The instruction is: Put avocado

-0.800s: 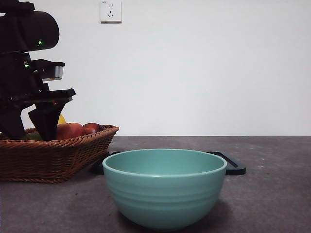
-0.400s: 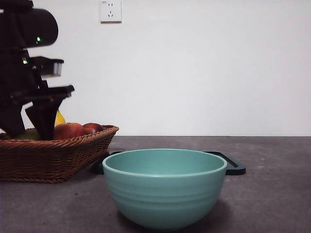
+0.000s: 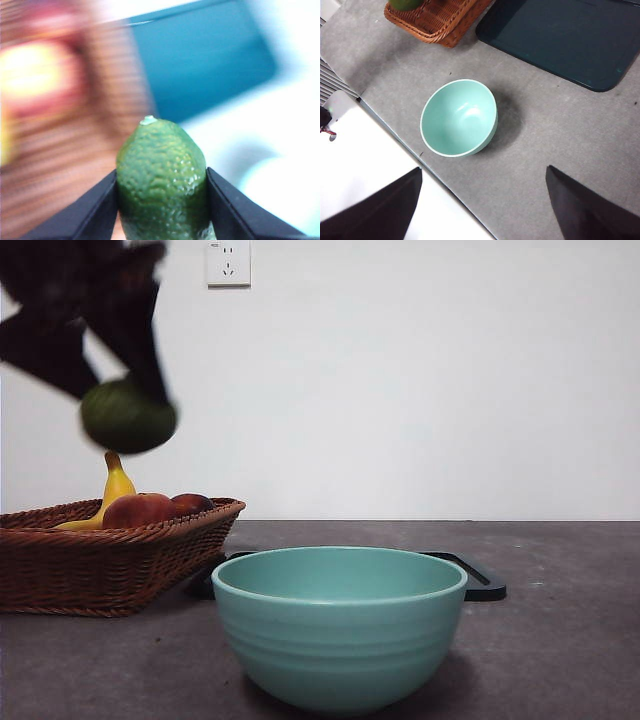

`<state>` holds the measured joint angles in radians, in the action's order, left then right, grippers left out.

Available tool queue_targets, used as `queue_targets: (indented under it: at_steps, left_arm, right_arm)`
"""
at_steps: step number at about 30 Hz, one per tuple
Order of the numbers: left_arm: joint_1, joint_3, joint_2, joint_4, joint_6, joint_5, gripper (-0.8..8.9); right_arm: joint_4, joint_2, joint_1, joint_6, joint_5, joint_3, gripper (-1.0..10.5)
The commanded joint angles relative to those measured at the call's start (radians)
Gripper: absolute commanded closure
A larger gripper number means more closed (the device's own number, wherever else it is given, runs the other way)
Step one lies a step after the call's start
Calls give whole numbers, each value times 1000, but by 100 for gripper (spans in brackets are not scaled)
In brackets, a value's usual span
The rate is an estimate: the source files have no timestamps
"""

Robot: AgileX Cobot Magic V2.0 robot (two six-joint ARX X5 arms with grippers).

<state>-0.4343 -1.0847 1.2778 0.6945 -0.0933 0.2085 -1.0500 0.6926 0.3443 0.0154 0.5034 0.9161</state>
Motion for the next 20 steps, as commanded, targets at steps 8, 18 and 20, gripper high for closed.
queue_targets:
  at_steps: [8, 18, 20]
  left_arm:
    - [-303, -19, 3, -26, -31, 28, 633]
    - [-478, -19, 238, -113, -14, -19, 633]
    - [-496, -19, 294, -121, 6, -60, 633]
  right_arm:
    - [10, 5, 5, 7, -6, 15, 549]
    - [8, 5, 5, 11, -6, 15, 549]
    - [8, 5, 5, 11, -6, 15, 549]
